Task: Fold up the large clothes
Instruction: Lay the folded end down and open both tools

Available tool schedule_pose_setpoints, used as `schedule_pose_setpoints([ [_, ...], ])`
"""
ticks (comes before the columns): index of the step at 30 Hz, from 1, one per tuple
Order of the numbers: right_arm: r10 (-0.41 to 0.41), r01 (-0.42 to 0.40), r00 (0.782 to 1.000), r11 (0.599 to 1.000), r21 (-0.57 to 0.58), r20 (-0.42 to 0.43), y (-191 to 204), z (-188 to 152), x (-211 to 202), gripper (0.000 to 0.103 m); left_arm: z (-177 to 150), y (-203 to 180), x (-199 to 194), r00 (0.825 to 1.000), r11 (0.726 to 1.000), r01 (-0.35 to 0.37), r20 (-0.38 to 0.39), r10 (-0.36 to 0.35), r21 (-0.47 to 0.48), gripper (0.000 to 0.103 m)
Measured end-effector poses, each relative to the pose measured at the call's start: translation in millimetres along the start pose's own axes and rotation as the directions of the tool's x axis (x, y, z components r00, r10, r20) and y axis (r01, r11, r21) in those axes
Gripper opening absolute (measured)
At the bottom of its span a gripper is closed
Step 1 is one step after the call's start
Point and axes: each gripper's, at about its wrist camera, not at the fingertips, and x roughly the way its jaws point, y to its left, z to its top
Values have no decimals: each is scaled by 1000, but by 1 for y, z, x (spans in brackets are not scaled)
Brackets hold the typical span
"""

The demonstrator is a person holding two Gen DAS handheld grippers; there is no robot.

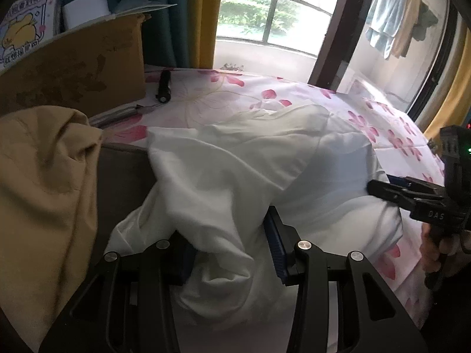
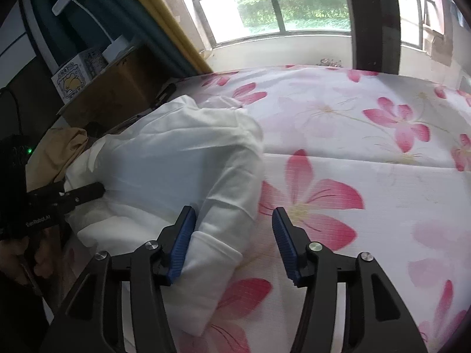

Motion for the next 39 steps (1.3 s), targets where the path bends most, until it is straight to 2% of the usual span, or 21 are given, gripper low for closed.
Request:
schedule_pose_setpoints([
  [4, -25, 25, 1000, 999, -21, 6, -2, -2, -4, 57, -1, -1, -3, 999, 999, -41, -13, 42, 25, 46],
  [10, -86, 87, 996, 993, -75, 15, 3, -8, -11, 57, -4, 3, -24, 996, 996, -90, 12, 90, 25, 45],
  [13, -84, 85, 996, 994, -68, 12, 2, -10, -14, 57, -4, 6, -33, 995, 995, -98, 32, 98, 20, 45],
  [19, -82, 82, 997, 996, -45, -4, -1, -14, -19, 58, -6, 2, -29, 994, 994, -106, 15, 105, 26, 46],
  [24, -81, 80, 997, 996, -25, -20, -4, -19, -23, 68, -15, -1, -29, 994, 994, -111, 5, 111, 17, 45],
  [33, -67, 67, 998, 998, -1, -14, -7, -30, -37, 70, -31, -6, -41, 991, 991, -134, 5, 134, 0, 46],
  [39, -88, 88, 996, 996, 15, -13, -12, -39, -48, 70, -41, -10, -51, 990, 990, -137, 21, 138, -30, 45],
])
